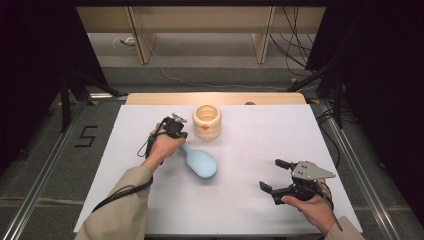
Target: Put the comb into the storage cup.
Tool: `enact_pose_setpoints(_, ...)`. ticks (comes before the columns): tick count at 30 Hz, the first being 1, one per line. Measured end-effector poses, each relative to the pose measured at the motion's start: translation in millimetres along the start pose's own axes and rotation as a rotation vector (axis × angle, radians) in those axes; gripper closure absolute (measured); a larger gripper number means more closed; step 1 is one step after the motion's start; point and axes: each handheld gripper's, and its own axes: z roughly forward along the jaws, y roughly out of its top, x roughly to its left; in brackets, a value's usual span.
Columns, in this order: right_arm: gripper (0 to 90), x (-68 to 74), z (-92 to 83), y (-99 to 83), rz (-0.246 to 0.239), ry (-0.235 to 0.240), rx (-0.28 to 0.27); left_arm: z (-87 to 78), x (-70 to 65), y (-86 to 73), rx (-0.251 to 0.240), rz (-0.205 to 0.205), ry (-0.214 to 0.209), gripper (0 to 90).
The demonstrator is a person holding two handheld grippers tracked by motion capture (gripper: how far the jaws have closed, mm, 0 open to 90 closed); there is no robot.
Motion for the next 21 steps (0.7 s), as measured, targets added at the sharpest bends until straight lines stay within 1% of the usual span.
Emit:
enact_pose_setpoints(3, 5.5, 0.3, 0.0, 0.0, -0.001, 0.001, 0.003, 3.5, -0.6, -1.0, 0.030, 0.002, 0.007, 89.9)
enact_pose_setpoints(6, 6.2, 0.3, 0.3, -0.3, 0.001, 0.004, 0.006, 3.8, -1.3, -1.0, 0.036, -0.002, 0.004, 89.9)
enact_pose_setpoints(8, 6.7, 0.3, 0.4, -0.6, 0.004, 0.004, 0.010, 3.0, -1.9, -0.4, 0.051, 0.006, 0.010, 90.0)
enact_pose_setpoints(9, 6.9, 0.5, 0.4, -0.7, 0.007, 0.005, 0.013, 2.3, -2.0, 0.2, 0.066, 0.010, 0.015, 90.0)
enact_pose_setpoints(10, 6.9, 0.6, 1.2, -0.9, 0.007, 0.009, 0.013, 1.0, -2.0, 1.5, 0.097, 0.013, 0.023, 90.0)
enact_pose_setpoints(11, 7.0, 0.7, 1.3, -0.9, 0.006, 0.009, 0.014, 1.0, -2.0, 1.5, 0.097, 0.013, 0.023, 90.0)
enact_pose_setpoints(15, 7.0, 0.6, 1.0, -0.9, 0.005, 0.009, 0.013, -2.0, -2.4, 2.3, 0.156, 0.017, 0.032, 90.0)
enact_pose_setpoints(18, 7.4, 0.5, 1.2, -1.3, 0.008, 0.010, 0.017, -5.1, -1.9, -0.1, 0.182, 0.032, 0.030, 90.0)
enact_pose_setpoints(19, 7.6, 0.7, 1.4, -1.4, 0.010, 0.013, 0.018, -8.4, -0.3, -2.4, 0.199, 0.029, 0.025, 89.9)
enact_pose_setpoints(21, 7.6, 0.8, 1.5, -1.1, 0.006, 0.012, 0.016, -12.1, 1.9, -5.3, 0.217, 0.021, 0.014, 90.0)
